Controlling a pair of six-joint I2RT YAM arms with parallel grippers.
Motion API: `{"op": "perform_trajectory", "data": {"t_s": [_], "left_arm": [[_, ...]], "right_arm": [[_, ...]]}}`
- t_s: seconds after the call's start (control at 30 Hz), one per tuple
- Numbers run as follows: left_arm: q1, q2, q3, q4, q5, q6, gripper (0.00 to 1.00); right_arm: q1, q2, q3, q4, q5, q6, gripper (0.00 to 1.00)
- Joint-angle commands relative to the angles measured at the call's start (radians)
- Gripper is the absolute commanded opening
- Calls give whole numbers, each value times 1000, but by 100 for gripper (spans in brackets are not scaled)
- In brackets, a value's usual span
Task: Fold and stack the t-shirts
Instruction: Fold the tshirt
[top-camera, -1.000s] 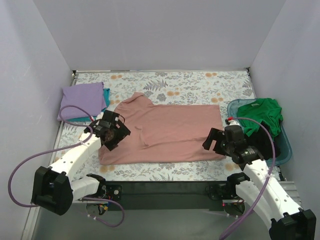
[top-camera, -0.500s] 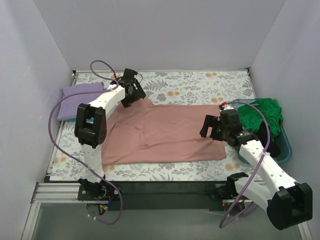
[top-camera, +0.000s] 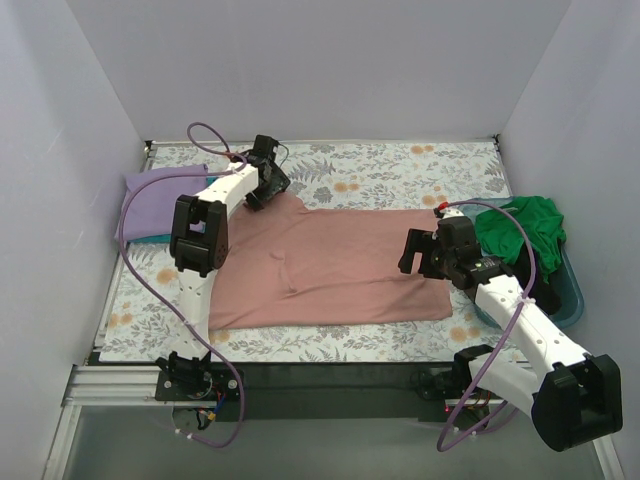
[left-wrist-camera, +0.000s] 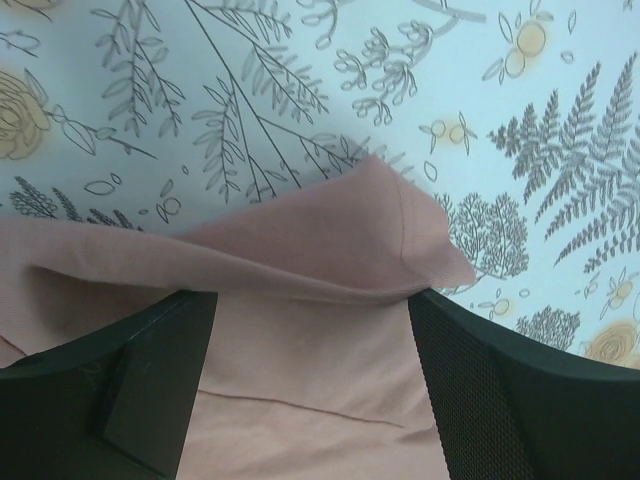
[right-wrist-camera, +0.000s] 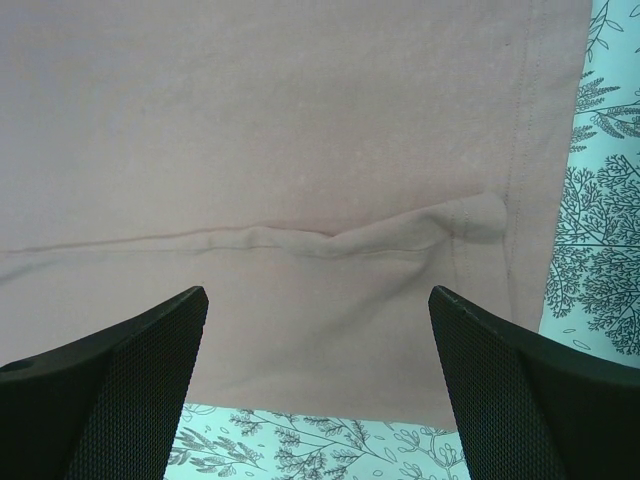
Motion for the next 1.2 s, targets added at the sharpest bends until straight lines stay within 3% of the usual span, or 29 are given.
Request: {"op": "perform_trajectory", "data": {"t_s": [0.0,0.33,0.67,0.97,1.07,1.17], "left_arm": [[20,-8,36,7,-74,-66,76],[116,79,157,54,-57,-114,77],[139,144,249,130,91,-3,77],[94,36,142,218,53,297,77],[42,18,84,310,-20,481,77],[8,47,99,331,-106,574,77]], "right_arm": [[-1,-13,6,44,14,-22,98],[-3,16,8,49,27,-31,98],[-4,63,13,58,36,-31,98],[-6,105,17,75,36,-28,98],[-6,120,19,76,28,-31,98],[-6,134,17,78,27,-34,98]]}}
